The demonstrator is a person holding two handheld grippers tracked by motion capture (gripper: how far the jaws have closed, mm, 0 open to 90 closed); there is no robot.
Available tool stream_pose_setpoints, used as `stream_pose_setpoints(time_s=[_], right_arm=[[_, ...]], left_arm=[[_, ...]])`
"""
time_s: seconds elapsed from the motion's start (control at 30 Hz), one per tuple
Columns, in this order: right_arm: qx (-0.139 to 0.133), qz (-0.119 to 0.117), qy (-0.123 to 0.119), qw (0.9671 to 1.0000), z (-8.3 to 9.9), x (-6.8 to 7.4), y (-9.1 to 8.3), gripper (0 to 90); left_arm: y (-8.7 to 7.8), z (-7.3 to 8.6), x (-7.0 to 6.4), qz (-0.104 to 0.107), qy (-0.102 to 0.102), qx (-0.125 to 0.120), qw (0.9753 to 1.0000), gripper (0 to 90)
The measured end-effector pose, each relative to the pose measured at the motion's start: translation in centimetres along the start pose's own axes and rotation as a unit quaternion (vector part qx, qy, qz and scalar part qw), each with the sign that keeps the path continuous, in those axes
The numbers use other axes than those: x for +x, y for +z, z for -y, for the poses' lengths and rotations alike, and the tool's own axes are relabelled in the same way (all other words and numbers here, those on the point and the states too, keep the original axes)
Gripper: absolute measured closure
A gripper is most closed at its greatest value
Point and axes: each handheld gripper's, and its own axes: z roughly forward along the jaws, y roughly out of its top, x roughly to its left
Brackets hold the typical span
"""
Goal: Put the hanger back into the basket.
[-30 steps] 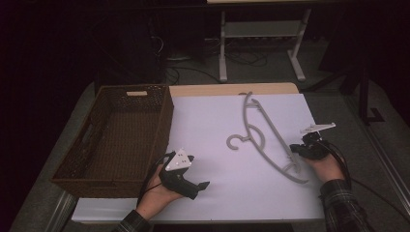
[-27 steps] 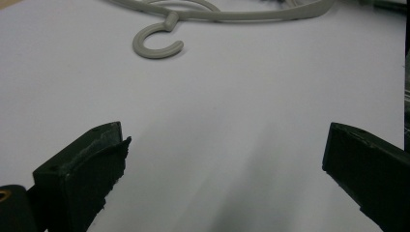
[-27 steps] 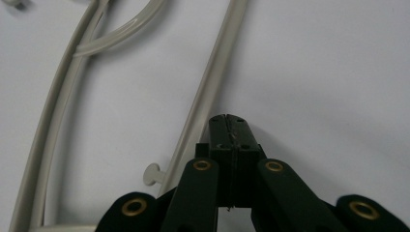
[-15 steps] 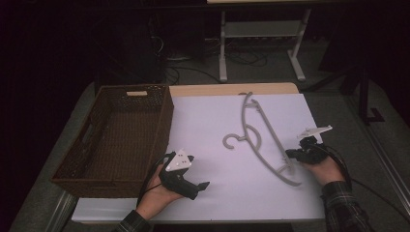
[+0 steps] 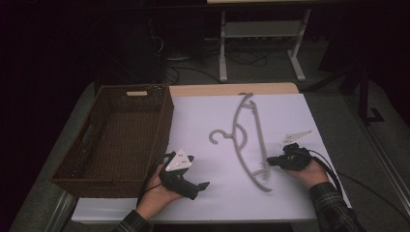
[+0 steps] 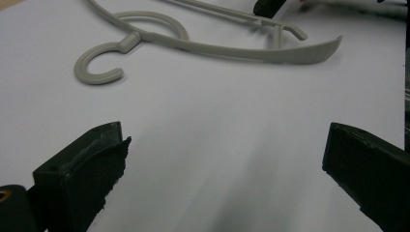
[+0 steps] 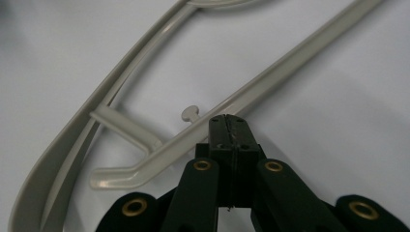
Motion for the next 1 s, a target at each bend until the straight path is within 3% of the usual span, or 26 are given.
stream_pose_setpoints(time_s=[0.13, 0.3, 0.4, 0.53, 0.67, 0.77, 0.8, 0.87, 1.0], right_arm=[[-0.001, -0.026, -0.020, 0.9995, -0.9, 1.6, 1.2, 89.6], [-0.004, -0.041, -0.039, 0.9984, -1.7, 2.9, 2.1, 89.6], [0.002, -0.031, -0.052, 0.9982, -2.3, 3.6, 2.4, 89.6], [-0.006, -0.017, -0.047, 0.9987, -2.3, 3.6, 1.8, 88.7], [-0.020, 0.014, -0.038, 0.9990, -1.9, 3.7, 0.8, 61.7], [-0.030, 0.038, -0.027, 0.9985, -1.7, 4.0, 0.1, 39.8], [-0.029, 0.047, -0.025, 0.9982, -1.6, 4.1, -0.2, 32.8], [-0.039, 0.064, -0.021, 0.9970, -1.1, 4.4, -0.9, 24.2], [-0.052, 0.062, -0.014, 0.9966, -0.5, 4.7, -1.6, 22.4]], left_arm=[[0.0, 0.0, 0.0, -0.001, 0.000, 0.001, 1.0000, 1.1], [0.0, -0.1, 0.0, -0.004, 0.001, 0.005, 1.0000, 1.1], [0.2, -0.2, 0.1, -0.011, -0.005, 0.012, 0.9999, 1.1], [0.7, -1.0, 0.6, -0.027, -0.010, 0.024, 0.9993, 1.1], [1.4, -2.0, 1.5, -0.033, -0.025, 0.026, 0.9988, 1.4], [2.1, -3.1, 2.3, -0.025, -0.037, 0.029, 0.9986, 14.5], [2.5, -3.5, 2.5, -0.027, -0.040, 0.029, 0.9984, 14.6], [3.3, -4.2, 3.1, -0.034, -0.039, 0.030, 0.9982, 18.6], [5.1, -5.7, 4.6, -0.042, -0.047, 0.032, 0.9975, 23.5]])
